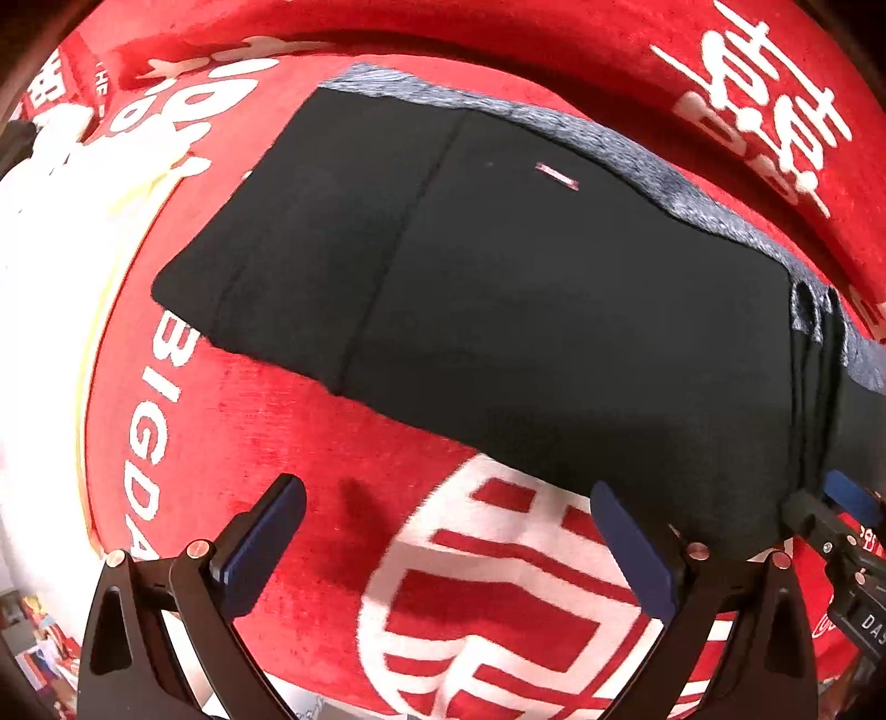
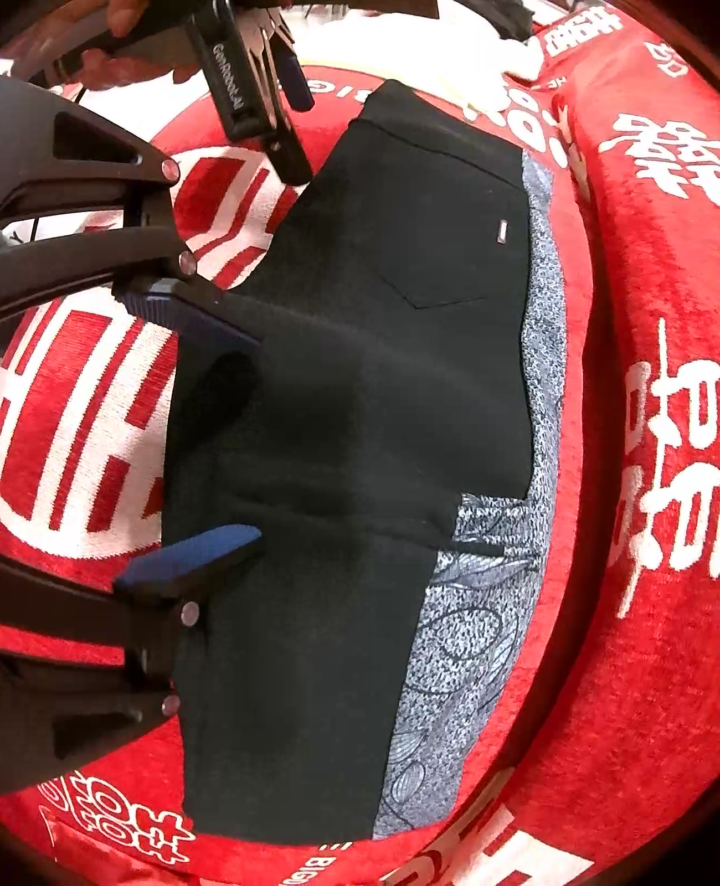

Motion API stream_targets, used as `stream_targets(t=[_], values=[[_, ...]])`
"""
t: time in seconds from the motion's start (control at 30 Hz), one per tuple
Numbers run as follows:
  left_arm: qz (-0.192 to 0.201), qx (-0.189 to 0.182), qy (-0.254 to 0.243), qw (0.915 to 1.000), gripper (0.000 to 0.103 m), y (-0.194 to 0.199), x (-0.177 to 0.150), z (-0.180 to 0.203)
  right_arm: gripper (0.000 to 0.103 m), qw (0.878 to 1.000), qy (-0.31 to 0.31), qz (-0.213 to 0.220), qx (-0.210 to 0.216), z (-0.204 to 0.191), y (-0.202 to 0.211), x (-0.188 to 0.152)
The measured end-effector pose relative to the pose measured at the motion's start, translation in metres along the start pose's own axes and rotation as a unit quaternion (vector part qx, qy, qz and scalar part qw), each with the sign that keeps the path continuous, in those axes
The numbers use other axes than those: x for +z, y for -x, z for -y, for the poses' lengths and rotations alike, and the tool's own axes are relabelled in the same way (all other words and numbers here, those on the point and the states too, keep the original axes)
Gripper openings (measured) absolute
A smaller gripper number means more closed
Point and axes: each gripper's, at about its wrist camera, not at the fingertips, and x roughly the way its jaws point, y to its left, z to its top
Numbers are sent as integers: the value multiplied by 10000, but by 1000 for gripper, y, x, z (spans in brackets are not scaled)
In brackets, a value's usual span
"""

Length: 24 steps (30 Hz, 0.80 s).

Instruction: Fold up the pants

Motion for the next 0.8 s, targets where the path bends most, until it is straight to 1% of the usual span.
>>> stream_targets(t=[0.2,0.27,0.33,0.37,0.43,0.47,0.5,0.6,0.8], values=[[19,46,159,9999,103,1,-3,-15,73,9998,91,-13,-187,-10,1,1],[39,45,184,9998,103,0,-2,-20,73,9999,112,-12,-120,-16,4,0],[33,39,240,9997,103,0,-4,-22,72,9997,149,-29,172,-24,7,-2],[26,28,257,9997,103,-1,-3,-25,71,9994,203,-39,282,-31,8,-3],[36,12,288,9996,103,-3,1,-30,64,9987,368,-37,357,-42,7,-4],[45,2,294,9996,103,-2,3,-36,53,9981,418,-71,444,-46,4,-4],[57,-15,307,9995,103,1,2,-39,48,9976,421,-158,530,-48,0,-4],[123,-81,364,9992,103,2,4,-47,44,9972,368,-299,577,-48,-12,-5],[292,-412,582,9970,103,4,2,-71,44,9964,532,-363,546,-50,-21,-4]])
